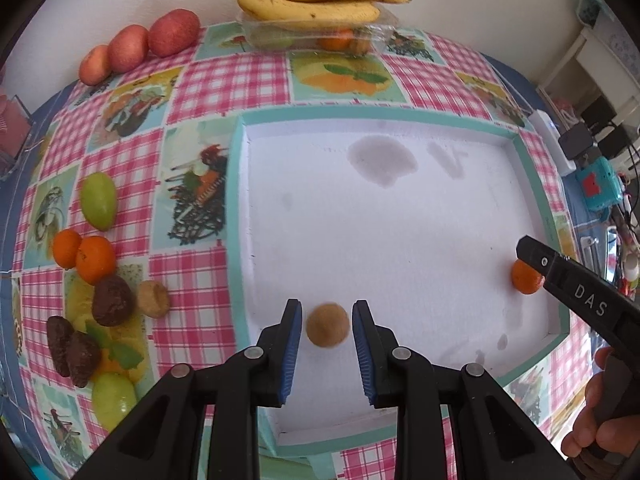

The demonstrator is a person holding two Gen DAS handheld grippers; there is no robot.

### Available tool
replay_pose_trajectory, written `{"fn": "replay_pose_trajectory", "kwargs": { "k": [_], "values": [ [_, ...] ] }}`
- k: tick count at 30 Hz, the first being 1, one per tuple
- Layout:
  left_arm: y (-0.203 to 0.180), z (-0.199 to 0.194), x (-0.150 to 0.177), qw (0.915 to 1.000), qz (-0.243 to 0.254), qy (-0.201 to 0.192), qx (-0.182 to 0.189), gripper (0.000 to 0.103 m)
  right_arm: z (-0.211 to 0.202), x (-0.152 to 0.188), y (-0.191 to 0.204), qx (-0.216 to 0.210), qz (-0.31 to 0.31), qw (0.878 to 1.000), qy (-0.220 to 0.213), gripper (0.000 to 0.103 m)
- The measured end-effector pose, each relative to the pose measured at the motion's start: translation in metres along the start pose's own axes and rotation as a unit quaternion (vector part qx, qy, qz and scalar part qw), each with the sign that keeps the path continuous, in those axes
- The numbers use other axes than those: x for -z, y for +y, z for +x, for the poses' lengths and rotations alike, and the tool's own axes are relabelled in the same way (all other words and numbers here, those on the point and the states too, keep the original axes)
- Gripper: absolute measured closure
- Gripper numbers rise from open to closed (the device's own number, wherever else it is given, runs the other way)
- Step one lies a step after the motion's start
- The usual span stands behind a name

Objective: Organize fruits
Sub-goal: 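Lower the small brown fruit into the tray and open the left gripper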

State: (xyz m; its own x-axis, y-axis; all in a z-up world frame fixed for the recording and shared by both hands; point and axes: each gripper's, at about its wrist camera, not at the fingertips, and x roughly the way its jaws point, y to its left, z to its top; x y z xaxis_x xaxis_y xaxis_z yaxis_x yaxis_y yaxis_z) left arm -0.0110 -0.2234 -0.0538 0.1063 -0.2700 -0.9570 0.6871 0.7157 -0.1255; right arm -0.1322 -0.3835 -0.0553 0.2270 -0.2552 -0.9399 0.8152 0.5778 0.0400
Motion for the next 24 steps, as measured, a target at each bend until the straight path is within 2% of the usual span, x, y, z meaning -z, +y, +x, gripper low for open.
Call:
{"fn": "replay_pose_trajectory", "kwargs": {
  "k": [12, 13, 14, 15, 16, 17, 20, 24],
  "values": [
    [0.032, -0.017, -0.001, 0.9989, -0.041, -0.017, -0.017, 0.074, -0.003, 0.001, 0.008, 0.0, -0.013, 1.0, 0.0, 0.044],
    [0.034, -0.018, -0.001, 0.9986, -0.045, -0.018, -0.02, 0.071, -0.003, 0.001, 0.008, 0.0, -0.014, 1.0, 0.0, 0.044],
    [0.038, -0.018, 0.0, 0.9983, -0.05, -0.02, -0.025, 0.065, -0.003, 0.002, 0.009, 0.0, -0.015, 1.0, 0.0, 0.044],
    [0.042, -0.018, 0.0, 0.9976, -0.056, -0.022, -0.033, 0.04, -0.002, 0.002, 0.009, -0.002, -0.015, 1.0, 0.0, 0.035],
    [0.044, -0.016, -0.002, 0.9967, -0.063, -0.025, -0.045, 0.009, -0.002, 0.002, 0.009, -0.004, -0.013, 1.0, -0.001, 0.017],
    [0.048, -0.016, -0.001, 0.9955, -0.068, -0.03, -0.058, 0.0, -0.002, 0.002, 0.009, -0.008, -0.008, 1.0, -0.004, 0.01],
    [0.058, -0.018, 0.0, 0.9926, -0.073, -0.039, -0.089, 0.0, -0.001, 0.003, 0.01, -0.004, -0.01, 1.0, -0.005, 0.008],
    [0.067, -0.019, 0.0, 0.9907, -0.08, -0.051, -0.097, 0.0, 0.0, 0.004, 0.011, -0.002, -0.013, 1.0, -0.009, 0.007]
  ]
}}
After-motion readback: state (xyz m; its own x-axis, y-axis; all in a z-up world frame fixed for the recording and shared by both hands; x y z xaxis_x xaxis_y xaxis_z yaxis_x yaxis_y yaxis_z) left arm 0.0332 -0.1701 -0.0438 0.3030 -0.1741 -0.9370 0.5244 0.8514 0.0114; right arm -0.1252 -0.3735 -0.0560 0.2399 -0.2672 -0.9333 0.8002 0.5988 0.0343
